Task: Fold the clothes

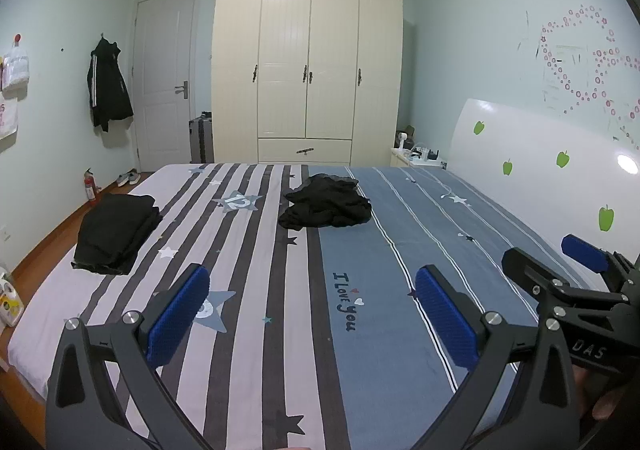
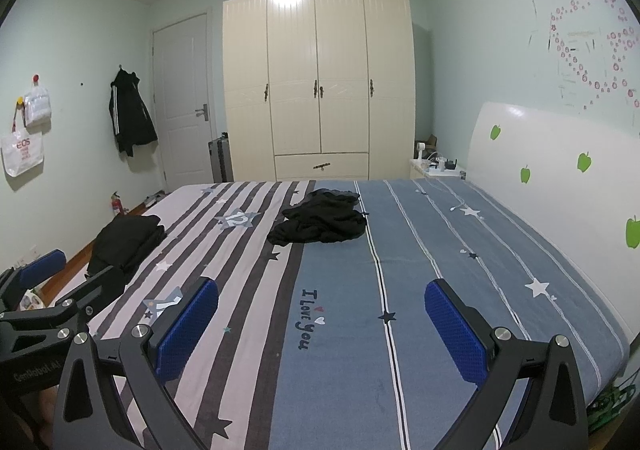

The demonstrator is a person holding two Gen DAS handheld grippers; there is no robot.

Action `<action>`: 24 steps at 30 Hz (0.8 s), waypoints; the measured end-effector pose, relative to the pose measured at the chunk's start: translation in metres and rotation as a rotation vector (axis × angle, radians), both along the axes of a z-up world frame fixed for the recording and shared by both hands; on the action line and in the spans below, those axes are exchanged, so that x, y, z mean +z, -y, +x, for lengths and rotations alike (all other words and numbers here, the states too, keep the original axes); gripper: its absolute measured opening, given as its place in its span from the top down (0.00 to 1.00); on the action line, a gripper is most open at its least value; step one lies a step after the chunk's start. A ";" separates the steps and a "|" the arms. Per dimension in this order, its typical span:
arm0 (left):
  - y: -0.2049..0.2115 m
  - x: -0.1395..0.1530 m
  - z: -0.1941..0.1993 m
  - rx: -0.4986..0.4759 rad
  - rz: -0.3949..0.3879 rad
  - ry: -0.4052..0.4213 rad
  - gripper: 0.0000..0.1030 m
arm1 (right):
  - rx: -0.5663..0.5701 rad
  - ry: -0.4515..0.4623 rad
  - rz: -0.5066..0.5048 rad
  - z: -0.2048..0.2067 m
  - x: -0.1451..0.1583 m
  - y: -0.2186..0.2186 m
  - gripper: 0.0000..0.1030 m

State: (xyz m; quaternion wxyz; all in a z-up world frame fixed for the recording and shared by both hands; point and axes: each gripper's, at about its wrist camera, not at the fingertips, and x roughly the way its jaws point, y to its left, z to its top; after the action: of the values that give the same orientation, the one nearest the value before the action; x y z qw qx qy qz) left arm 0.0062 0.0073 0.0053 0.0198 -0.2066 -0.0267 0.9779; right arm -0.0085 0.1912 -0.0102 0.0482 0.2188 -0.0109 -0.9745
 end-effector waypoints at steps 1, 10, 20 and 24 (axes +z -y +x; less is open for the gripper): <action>0.001 0.000 0.001 -0.007 0.006 0.000 0.01 | 0.000 0.001 -0.003 0.001 0.000 0.000 0.01; 0.014 -0.008 0.010 -0.007 0.019 -0.015 0.01 | 0.014 -0.010 -0.051 0.007 -0.004 -0.008 0.01; 0.040 -0.110 -0.092 0.017 0.001 0.047 0.01 | -0.023 0.079 -0.079 -0.073 -0.089 -0.013 0.01; 0.041 -0.183 -0.195 -0.017 0.030 0.070 0.01 | -0.030 0.152 -0.051 -0.163 -0.168 -0.010 0.01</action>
State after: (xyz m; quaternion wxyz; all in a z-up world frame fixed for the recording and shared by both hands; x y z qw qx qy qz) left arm -0.1889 -0.0339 -0.1773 0.0304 -0.2405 -0.0403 0.9693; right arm -0.1711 0.2011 -0.1785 0.0382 0.2908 -0.0426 -0.9551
